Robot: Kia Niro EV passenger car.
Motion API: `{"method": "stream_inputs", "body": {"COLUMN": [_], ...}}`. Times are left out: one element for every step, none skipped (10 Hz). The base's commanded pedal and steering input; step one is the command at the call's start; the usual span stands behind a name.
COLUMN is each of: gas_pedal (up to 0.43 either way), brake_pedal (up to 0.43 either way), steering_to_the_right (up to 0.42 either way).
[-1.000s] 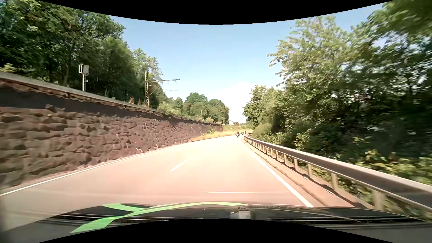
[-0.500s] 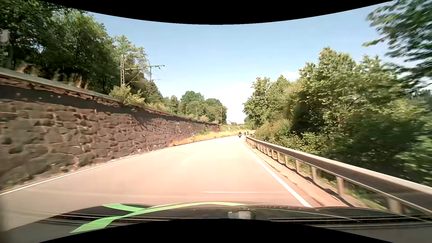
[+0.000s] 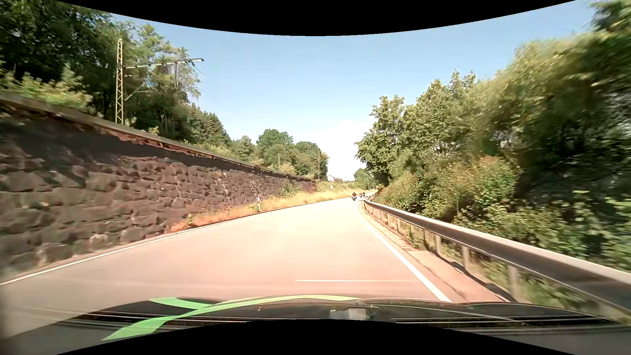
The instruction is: Follow the waypoints while adhering to traffic rules and regulations
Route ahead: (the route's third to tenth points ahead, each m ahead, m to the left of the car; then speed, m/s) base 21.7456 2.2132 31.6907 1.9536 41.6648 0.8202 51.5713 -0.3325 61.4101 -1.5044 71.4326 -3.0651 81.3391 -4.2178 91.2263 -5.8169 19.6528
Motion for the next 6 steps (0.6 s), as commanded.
{"method": "stream_inputs", "body": {"gas_pedal": [0.169, 0.177, 0.197, 0.197, 0.197, 0.209], "brake_pedal": [0.000, 0.000, 0.000, 0.000, 0.000, 0.000], "steering_to_the_right": [0.005, 0.007, 0.008, 0.008, 0.009, 0.012]}}
